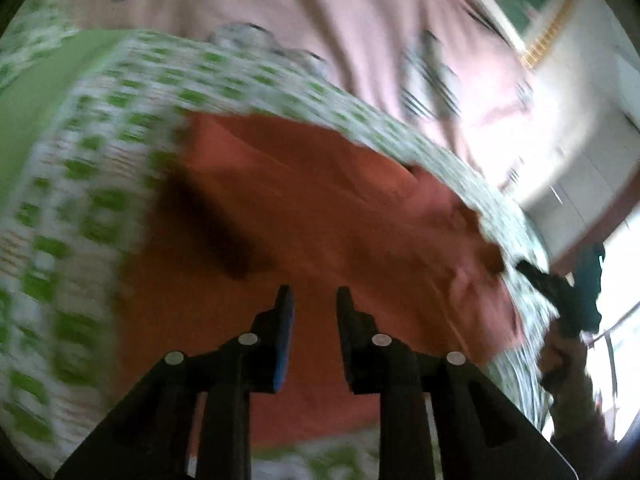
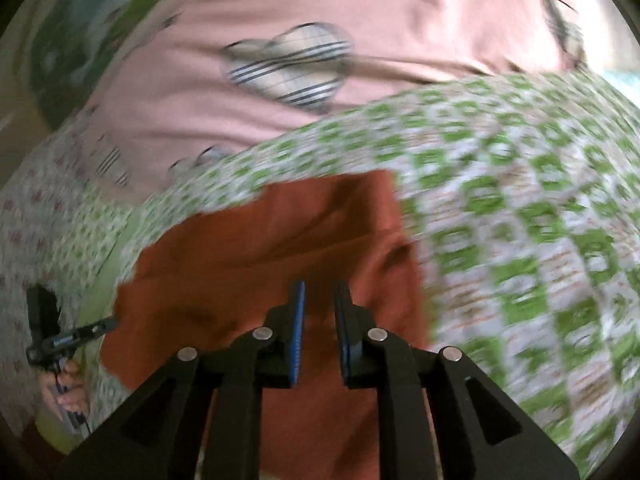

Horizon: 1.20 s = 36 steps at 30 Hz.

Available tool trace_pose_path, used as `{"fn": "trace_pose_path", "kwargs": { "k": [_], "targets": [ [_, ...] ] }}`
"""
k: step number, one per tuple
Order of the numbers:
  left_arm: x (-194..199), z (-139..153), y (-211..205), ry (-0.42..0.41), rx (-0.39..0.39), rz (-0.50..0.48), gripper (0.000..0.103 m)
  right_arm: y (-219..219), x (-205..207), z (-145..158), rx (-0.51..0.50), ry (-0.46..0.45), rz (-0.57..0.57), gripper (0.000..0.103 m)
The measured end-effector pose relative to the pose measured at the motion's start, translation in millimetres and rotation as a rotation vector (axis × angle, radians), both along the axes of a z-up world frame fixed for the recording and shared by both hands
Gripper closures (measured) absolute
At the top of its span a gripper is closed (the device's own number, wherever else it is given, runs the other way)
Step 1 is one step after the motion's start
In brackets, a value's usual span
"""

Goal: Fold small clothes

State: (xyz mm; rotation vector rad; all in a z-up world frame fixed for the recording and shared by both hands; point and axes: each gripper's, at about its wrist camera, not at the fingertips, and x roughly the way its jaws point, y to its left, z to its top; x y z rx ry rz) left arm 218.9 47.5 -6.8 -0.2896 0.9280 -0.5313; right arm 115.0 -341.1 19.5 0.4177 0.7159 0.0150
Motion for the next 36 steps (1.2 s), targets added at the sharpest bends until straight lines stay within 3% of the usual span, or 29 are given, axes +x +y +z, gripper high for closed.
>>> {"fn": "trace_pose_path", "kwargs": {
  "k": [3, 5, 7, 11, 13, 16, 19, 21, 25, 32, 36],
  "targets": [
    [5, -15, -42, 0.034, 0.099, -0.091, 0.080, 46, 25, -17, -0.037, 0.114, 0.216, 0.087],
    [18, -26, -64, 0.060, 0.195, -0.125, 0.081, 66, 43, -33, -0.116, 0.199, 0.299, 0.087],
    [27, -25, -67, 0.054, 0.202, -0.136, 0.081, 68, 55, -43, -0.162, 0.239, 0.324, 0.087],
    [74, -12, -57, 0.013, 0.250, -0.071, 0.083, 37, 89, -36, -0.196, 0.214, 0.212, 0.088],
    [97, -6, -47, 0.003, 0.257, -0.014, 0.083, 16, 106, -26, -0.221, 0.180, 0.099, 0.088],
    [126, 6, -23, -0.022, 0.284, 0.132, 0.079, -23, 116, -14, -0.136, 0.130, -0.064, 0.088],
    [136, 15, 15, 0.000, 0.201, 0.257, 0.076, -46, 104, -8, -0.073, 0.103, -0.156, 0.088],
    [128, 15, 33, 0.005, 0.144, 0.286, 0.076, -47, 93, -6, -0.059, 0.094, -0.163, 0.087],
    [92, 8, 50, 0.027, 0.143, 0.335, 0.075, -36, 60, -8, -0.040, 0.105, -0.149, 0.087],
    [-2, 3, 46, 0.056, 0.040, 0.297, 0.074, 2, 3, -19, -0.006, 0.132, -0.098, 0.087],
    [-42, 1, 33, 0.070, 0.015, 0.263, 0.067, 22, -27, -20, -0.003, 0.138, -0.080, 0.087]
  ]
}}
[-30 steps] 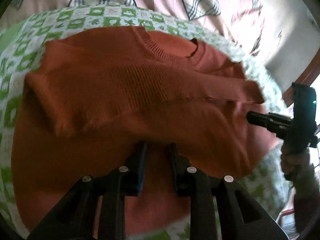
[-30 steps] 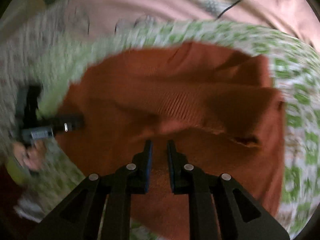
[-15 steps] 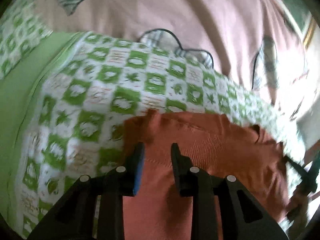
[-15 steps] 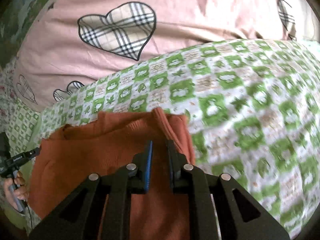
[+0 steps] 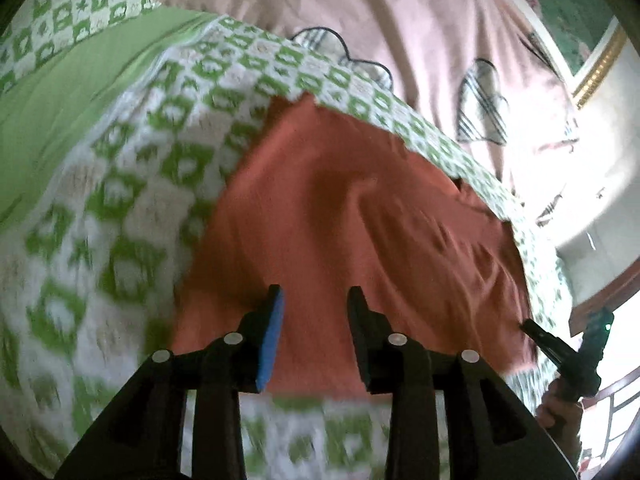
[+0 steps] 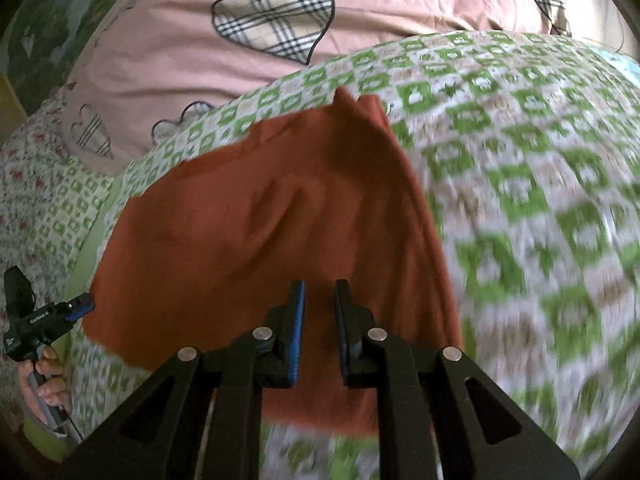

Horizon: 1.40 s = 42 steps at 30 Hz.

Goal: Fold small clothes

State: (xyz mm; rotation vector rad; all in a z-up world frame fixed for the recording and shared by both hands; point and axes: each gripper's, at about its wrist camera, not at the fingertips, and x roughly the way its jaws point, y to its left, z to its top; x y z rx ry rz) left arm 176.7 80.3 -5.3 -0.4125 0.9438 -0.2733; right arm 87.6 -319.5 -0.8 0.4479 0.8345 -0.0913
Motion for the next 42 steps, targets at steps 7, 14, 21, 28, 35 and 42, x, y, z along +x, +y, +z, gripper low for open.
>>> {"fn": "trace_pose_path", "kwargs": {
  "k": [7, 14, 21, 28, 35, 42],
  "targets": [
    [-49, -18, -10, 0.052, -0.077, -0.014, 0.058, 24, -34, 5, 0.016, -0.021, 0.011, 0.074],
    [-63, -34, -10, 0.092, -0.138, 0.043, 0.050, 44, -55, 5, 0.046, -0.027, 0.034, 0.071],
    [-45, -44, 1, 0.099, -0.212, 0.125, 0.044, 54, -56, 7, 0.052, -0.026, 0.059, 0.071],
    [-16, -49, 20, 0.073, -0.275, 0.244, 0.044, 56, -53, 8, 0.064, -0.032, 0.067, 0.071],
    [1, -37, 21, -0.009, -0.181, 0.304, 0.092, 54, -46, 4, 0.083, -0.038, 0.064, 0.071],
    [-6, 24, -51, -0.192, -0.073, 0.115, 0.097, 30, -33, 3, 0.148, -0.064, 0.051, 0.071]
  ]
}}
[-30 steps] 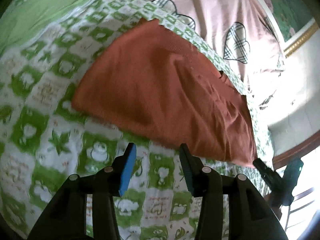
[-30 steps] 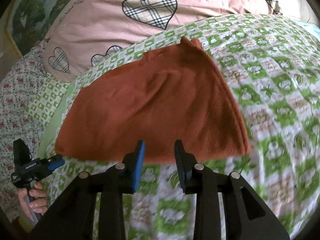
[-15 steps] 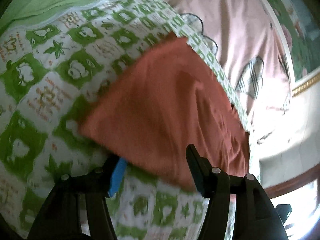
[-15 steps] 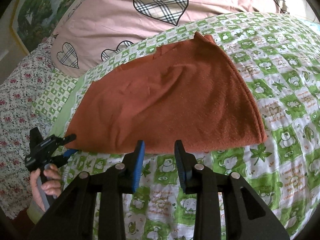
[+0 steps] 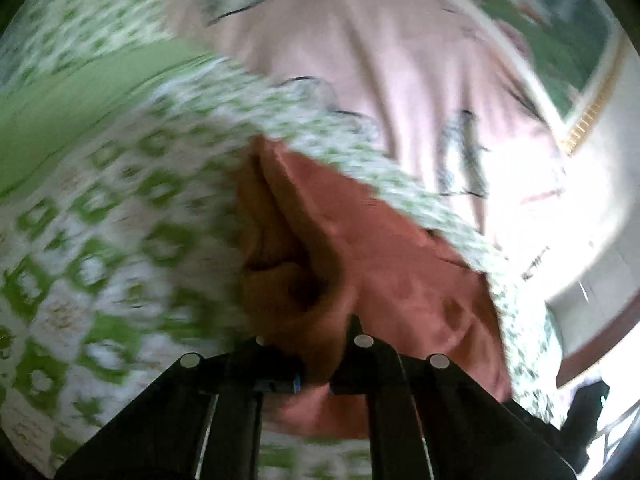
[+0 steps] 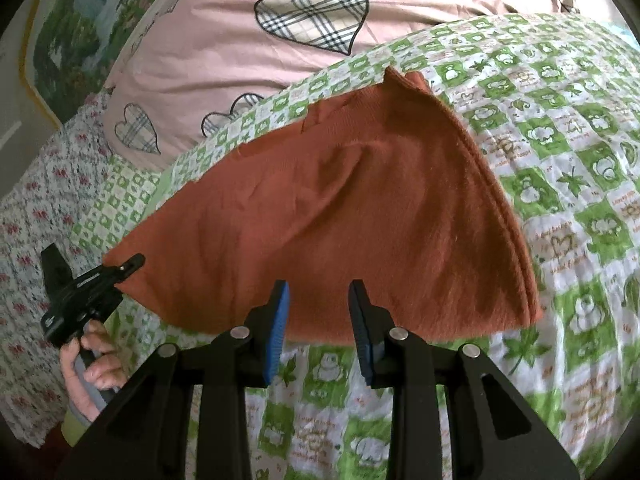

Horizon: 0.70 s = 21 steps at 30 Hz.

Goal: Fold small clothes
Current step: 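Grasp the folded sweater edge with both grippers and lift it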

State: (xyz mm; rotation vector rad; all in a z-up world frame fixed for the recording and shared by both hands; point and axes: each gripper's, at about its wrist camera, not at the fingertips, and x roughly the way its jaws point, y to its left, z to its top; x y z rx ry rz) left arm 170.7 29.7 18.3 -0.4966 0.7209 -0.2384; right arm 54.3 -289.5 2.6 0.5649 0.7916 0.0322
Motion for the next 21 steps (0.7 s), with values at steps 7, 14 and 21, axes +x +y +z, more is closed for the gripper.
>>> {"fn": "trace_pose_path", "kwargs": {
  "k": [7, 14, 21],
  "targets": [
    [-4, 9, -113, -0.038, 0.078, -0.269, 0.097, -29, 19, 6, 0.077, -0.010, 0.000, 0.071],
    [-9, -31, -153, 0.046, 0.121, -0.359, 0.098, -29, 79, -3, 0.129, 0.050, 0.095, 0.059],
    [-11, -24, -147, 0.027, 0.117, -0.370, 0.098, 10, 173, -16, 0.186, 0.103, 0.266, 0.045]
  ]
}}
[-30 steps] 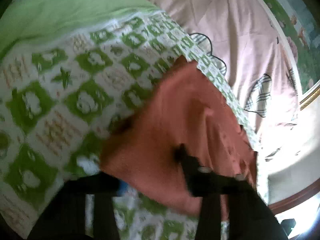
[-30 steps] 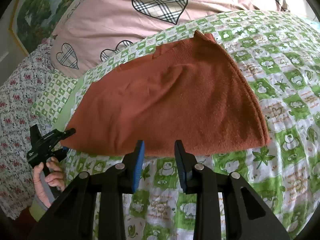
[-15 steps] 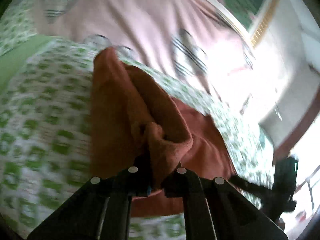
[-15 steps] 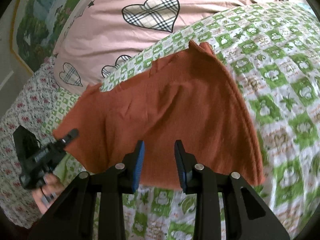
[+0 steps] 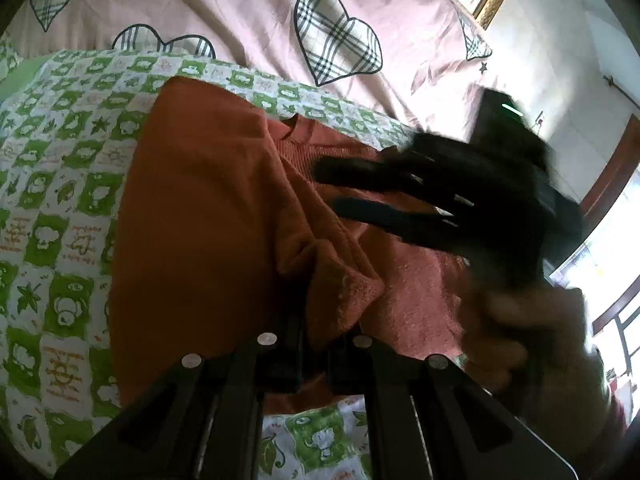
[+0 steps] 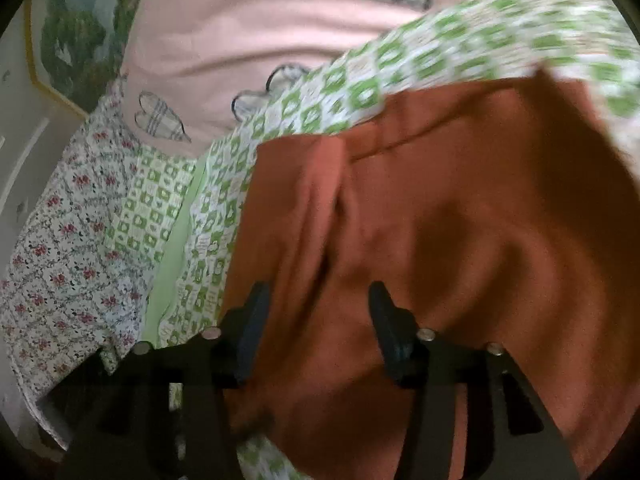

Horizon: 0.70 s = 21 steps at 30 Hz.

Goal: Fold small clothes
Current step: 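Grasp the folded sweater edge with both grippers and lift it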

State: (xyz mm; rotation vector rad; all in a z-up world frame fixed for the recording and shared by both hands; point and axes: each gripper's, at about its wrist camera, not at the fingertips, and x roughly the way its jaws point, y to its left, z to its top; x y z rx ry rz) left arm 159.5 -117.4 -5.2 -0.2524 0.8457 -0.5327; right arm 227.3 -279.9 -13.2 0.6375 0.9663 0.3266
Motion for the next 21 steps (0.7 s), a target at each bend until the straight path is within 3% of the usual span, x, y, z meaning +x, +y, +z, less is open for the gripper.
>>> {"fn": "trace_pose_path", "kwargs": {
  "k": [3, 4, 5, 6, 9, 14, 18, 21],
  "targets": [
    [1, 4, 1, -0.004, 0.001, -0.008, 0.098, 20, 25, -14, -0.009, 0.054, 0.044, 0.046],
    [1, 4, 0, -0.005, 0.006, -0.010, 0.098, 26, 31, -17, -0.017, 0.054, 0.058, 0.058],
    [0, 5, 0, -0.007, 0.012, -0.013, 0.098, 32, 35, -16, -0.043, 0.048, 0.065, 0.082],
    [-1, 8, -1, -0.009, 0.014, -0.020, 0.098, 34, 37, -14, -0.058, 0.046, 0.075, 0.086],
    [-6, 21, -7, -0.027, 0.000, -0.045, 0.098, 31, 34, 12, -0.096, -0.015, 0.090, 0.088],
    [-5, 47, -47, -0.040, -0.100, -0.163, 0.098, -14, 8, 65, -0.184, -0.130, 0.068, 0.089],
    [-4, 41, -93, -0.003, -0.130, -0.249, 0.098, -62, -11, 68, -0.242, -0.114, -0.008, 0.089],
    [-6, 26, -122, 0.043, -0.133, -0.302, 0.097, -100, -25, 44, -0.242, -0.045, -0.074, 0.089]
  ]
}}
